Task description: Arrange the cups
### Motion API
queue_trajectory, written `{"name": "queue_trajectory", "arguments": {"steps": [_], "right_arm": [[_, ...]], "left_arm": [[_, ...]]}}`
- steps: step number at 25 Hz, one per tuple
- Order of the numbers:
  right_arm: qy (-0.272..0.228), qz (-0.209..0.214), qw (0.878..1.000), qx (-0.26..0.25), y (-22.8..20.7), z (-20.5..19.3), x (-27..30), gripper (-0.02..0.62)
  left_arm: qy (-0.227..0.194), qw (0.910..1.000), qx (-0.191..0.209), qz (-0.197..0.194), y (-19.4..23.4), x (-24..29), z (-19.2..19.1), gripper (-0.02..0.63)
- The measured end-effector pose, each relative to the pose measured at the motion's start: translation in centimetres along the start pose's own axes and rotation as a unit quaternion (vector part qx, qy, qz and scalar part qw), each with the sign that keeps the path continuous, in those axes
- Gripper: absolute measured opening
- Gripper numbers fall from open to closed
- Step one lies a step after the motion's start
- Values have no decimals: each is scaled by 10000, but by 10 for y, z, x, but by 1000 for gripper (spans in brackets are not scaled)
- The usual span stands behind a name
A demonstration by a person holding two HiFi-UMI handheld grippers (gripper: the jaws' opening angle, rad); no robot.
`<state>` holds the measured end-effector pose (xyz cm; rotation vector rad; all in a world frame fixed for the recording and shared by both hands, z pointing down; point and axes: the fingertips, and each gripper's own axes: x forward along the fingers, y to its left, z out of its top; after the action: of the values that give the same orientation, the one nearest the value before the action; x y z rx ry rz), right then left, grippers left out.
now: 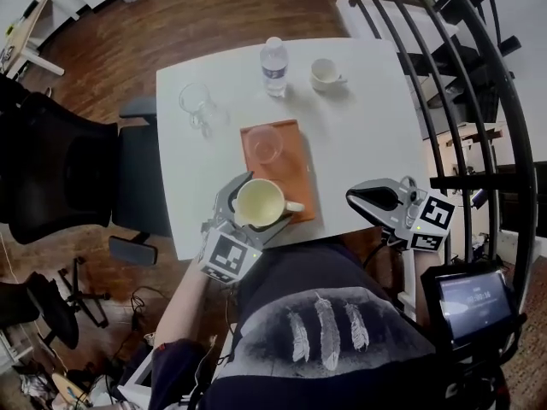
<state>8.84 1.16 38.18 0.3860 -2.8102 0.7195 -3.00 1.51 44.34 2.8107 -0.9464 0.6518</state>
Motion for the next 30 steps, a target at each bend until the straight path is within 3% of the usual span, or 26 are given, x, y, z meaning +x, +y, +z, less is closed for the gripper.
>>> {"name": "queue_trajectory", "arguments": {"steps": [14,25,28,30], "right_arm": [[9,70,10000,31,-10,-10,-20,3],[121,331,9994,-30,-15,-10,-19,3],[111,342,9993,-36,-23,-7,-22,3],[91,344,9994,-50,-26,-5,-21,3]], "left_arm": [[300,9990,-7,330,-18,30,-36,476],[113,9987,-84,488,-16,25,-37,482],[79,9981,-380,470,-13,27,-29,519],[-169,9967,-638,482,-12,20,-17,557]]}}
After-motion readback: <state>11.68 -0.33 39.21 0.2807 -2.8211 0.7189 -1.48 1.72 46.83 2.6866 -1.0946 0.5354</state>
